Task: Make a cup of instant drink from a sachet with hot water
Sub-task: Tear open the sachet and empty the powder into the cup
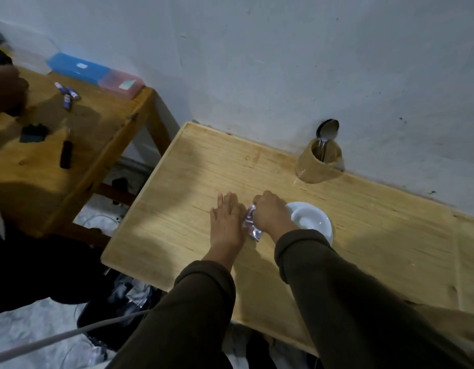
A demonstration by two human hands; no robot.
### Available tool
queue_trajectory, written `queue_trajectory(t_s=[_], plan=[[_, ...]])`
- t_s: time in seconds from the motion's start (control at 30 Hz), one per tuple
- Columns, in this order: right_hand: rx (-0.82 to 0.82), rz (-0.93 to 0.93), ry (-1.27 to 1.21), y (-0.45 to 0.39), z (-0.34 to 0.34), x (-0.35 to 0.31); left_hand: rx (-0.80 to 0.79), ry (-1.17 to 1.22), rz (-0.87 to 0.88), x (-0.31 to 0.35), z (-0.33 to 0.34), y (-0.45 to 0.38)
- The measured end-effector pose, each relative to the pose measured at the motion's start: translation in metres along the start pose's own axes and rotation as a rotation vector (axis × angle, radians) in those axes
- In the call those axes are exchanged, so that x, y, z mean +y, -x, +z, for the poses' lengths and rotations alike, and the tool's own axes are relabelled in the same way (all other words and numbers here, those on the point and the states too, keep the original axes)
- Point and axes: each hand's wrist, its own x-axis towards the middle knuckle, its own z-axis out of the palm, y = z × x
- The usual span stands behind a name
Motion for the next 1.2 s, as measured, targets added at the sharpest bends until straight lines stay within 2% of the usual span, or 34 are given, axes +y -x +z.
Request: queue_trajectory(t_s=[0.13,0.27,0.37,0.5,0.57,0.63,0.7,0.77,0.93,1.0,1.07,1.2], plan=[[-0.029,0.070,-0.230,0.002,-0.019,-0.006,0.026,0.059,0.031,-0.003,-0.006,-0.006],[0.025,0.117,-0.324,0.008,-0.041,-0.005,0.039,0.456,-0.062,-0.002,-0.031,-0.012],[0.098,0.182,-0.506,0.012,-0.056,0.003,0.036,0.694,-0.095,0.003,-0.057,-0.018],[0.190,0.259,-0.637,0.026,-0.074,0.013,-0.034,0.974,-0.127,0.020,-0.089,-0.022],[0.279,0.237,-0.687,0.038,-0.083,0.016,-0.051,0.988,-0.112,0.032,-0.102,-0.023],[0.333,0.127,-0.656,0.050,-0.092,0.017,-0.041,0.974,-0.098,0.046,-0.115,-0.021],[0.264,0.002,-0.578,0.060,-0.100,0.017,-0.033,0.987,-0.091,0.059,-0.126,-0.019],[0.215,-0.046,-0.529,0.067,-0.105,0.018,-0.047,1.034,-0.092,0.069,-0.135,-0.016],[0.378,0.059,-0.559,0.078,-0.118,0.024,-0.259,1.221,-0.048,0.083,-0.152,-0.008],[0.437,0.133,-0.614,0.080,-0.124,0.026,-0.263,1.208,-0.027,0.085,-0.156,-0.005],[0.462,0.161,-0.661,0.081,-0.127,0.028,-0.238,1.098,0.028,0.082,-0.155,-0.005],[0.424,0.143,-0.775,0.080,-0.129,0.031,-0.186,1.044,0.113,0.073,-0.151,-0.004]])
